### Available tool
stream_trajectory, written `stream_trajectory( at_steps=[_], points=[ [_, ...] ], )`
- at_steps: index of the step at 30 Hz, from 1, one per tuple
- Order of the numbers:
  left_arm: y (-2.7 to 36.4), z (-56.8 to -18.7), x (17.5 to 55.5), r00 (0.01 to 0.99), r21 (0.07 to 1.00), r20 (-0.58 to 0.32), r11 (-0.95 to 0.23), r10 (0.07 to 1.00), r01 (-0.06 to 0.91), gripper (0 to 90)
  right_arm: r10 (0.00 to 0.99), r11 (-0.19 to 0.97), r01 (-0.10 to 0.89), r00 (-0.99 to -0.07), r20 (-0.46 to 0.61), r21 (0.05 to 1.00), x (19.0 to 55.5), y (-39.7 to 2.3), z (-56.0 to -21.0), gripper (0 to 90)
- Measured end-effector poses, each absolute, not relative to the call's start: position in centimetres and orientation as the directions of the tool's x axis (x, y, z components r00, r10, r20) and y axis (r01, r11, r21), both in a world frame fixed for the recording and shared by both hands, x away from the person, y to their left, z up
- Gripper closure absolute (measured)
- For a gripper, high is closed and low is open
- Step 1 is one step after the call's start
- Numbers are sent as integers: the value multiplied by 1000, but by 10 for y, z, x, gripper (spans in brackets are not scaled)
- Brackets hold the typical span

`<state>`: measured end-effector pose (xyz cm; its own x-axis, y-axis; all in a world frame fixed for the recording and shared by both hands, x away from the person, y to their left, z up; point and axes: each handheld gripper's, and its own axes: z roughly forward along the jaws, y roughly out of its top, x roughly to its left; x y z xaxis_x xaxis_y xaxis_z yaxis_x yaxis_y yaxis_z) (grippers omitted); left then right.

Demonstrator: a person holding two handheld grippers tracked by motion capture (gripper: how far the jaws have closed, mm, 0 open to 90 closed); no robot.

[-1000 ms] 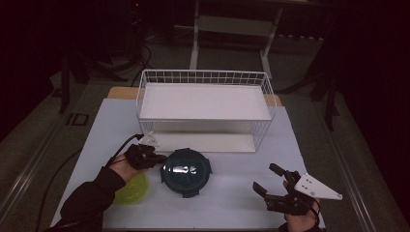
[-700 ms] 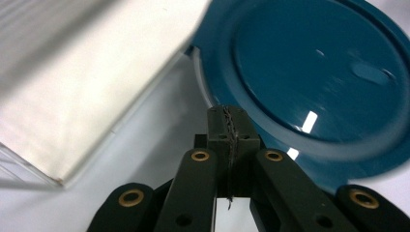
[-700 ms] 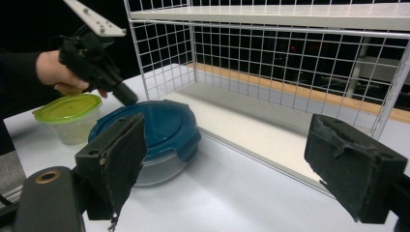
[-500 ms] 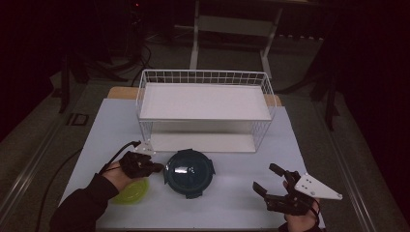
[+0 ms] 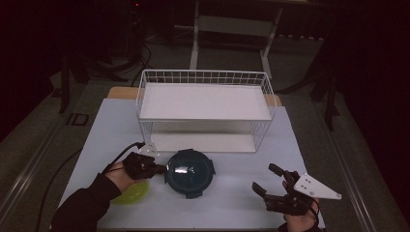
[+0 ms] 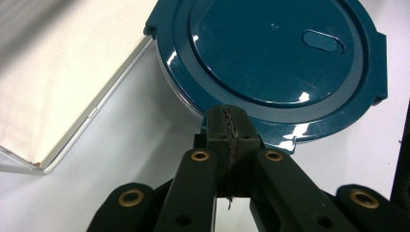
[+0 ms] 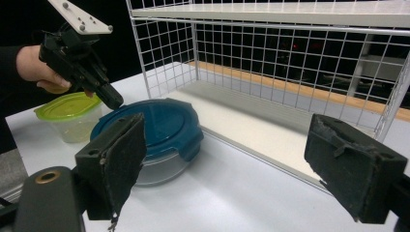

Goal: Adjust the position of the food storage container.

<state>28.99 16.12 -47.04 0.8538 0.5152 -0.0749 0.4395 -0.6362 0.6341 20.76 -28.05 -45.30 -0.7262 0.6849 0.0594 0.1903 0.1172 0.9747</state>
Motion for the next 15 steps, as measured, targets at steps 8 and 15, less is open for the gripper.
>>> stream_trajectory(
  at_steps=[8,15],
  points=[
    [153,-469,297,853,627,-71,-642,516,441,891,683,118,193,-727,61,974,208,-280,-453,145],
    [131,-468,299,885,643,-139,-639,444,422,891,684,116,195,-727,64,974,208,-280,-453,145]
  ],
)
